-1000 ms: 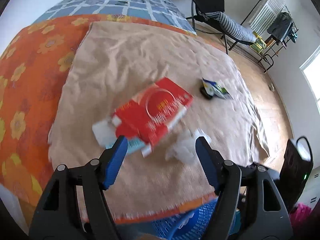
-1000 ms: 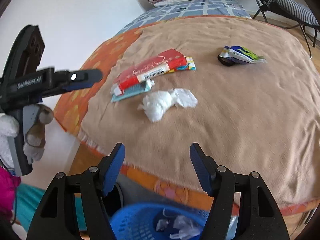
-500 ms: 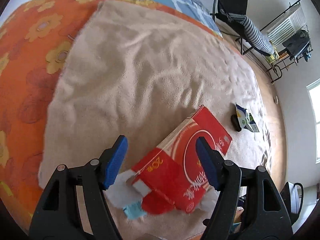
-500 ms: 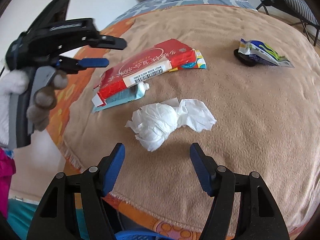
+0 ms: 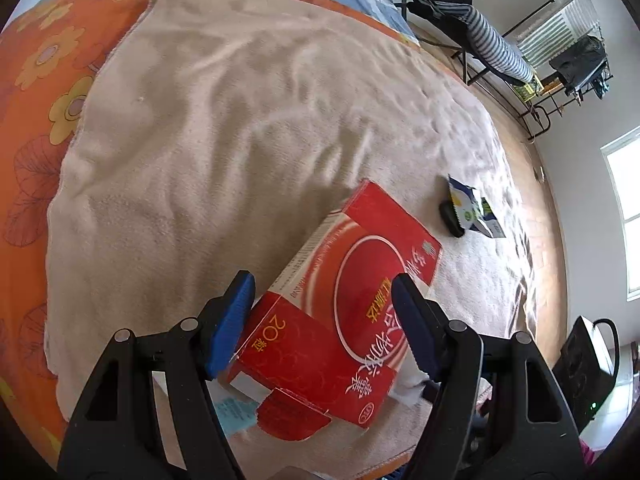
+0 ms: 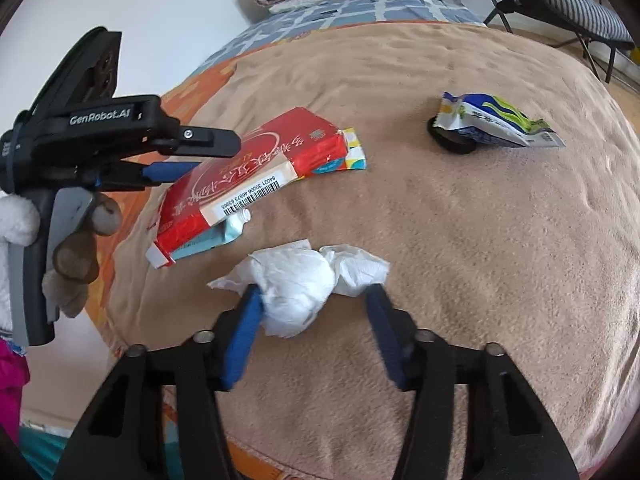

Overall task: Collect trash
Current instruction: 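Grasp the red tissue box with the left gripper while the right grasps the crumpled tissue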

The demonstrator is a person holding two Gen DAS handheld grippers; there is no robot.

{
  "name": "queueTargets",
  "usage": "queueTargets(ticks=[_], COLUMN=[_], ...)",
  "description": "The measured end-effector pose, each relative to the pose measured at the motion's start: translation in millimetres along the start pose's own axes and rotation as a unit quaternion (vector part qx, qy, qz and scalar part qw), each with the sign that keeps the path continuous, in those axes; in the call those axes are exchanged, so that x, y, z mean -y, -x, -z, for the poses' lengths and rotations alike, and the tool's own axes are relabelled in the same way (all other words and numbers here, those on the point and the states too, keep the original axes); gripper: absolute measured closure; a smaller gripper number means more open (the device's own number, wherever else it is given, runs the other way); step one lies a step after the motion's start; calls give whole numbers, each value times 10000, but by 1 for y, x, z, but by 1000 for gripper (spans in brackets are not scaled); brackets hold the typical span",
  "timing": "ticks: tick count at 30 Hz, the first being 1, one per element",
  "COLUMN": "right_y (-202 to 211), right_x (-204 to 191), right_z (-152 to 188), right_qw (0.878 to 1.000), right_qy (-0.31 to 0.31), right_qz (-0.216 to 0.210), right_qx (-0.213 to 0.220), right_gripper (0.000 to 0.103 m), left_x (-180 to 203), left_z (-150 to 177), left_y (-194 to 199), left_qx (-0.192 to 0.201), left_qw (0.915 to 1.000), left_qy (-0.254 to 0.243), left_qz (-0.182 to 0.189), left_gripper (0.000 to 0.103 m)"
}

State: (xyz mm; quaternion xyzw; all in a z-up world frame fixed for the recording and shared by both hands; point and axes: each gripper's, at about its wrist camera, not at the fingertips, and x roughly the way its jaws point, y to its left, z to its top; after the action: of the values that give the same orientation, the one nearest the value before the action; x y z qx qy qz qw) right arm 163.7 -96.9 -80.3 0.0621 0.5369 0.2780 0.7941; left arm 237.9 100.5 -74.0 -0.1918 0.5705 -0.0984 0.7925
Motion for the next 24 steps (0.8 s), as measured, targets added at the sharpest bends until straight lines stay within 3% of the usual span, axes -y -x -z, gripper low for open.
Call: queueTargets(ticks=[2, 6, 10, 14, 17, 22, 24], right_y=[5, 18, 30, 37, 42, 53, 56], right_x=[4, 13, 31, 63, 80, 79, 70], right_z=[1, 3, 2, 6, 9, 6, 5], right_qw=[10000, 9994, 9981, 9973, 9970, 9968, 9978], right_qy=[-1, 83, 84, -287, -590, -723, -571], right_qz=[30, 261, 560, 638, 460, -203, -134], right_qx=[48, 190, 250, 242, 220, 266, 317], right_gripper=[66, 69, 88, 88, 88, 88, 81], left_x=[8, 28, 50, 70, 81, 80, 79], left_z=[2, 8, 14, 16, 15, 11, 10], left_y=[0, -2, -5, -14, -22, -32, -34], left_qx=[-29, -84, -113, -211, -231, -274, -274], left_qw=[9999, 9983, 9946, 9908, 9877, 9891, 9906], left_qy=[-133, -500, -874, -1119, -1258, -1093, -962], left_qz=[-59, -281, -539, -727, -902, -947, -937], left_gripper=[30, 30, 30, 30, 30, 30, 30])
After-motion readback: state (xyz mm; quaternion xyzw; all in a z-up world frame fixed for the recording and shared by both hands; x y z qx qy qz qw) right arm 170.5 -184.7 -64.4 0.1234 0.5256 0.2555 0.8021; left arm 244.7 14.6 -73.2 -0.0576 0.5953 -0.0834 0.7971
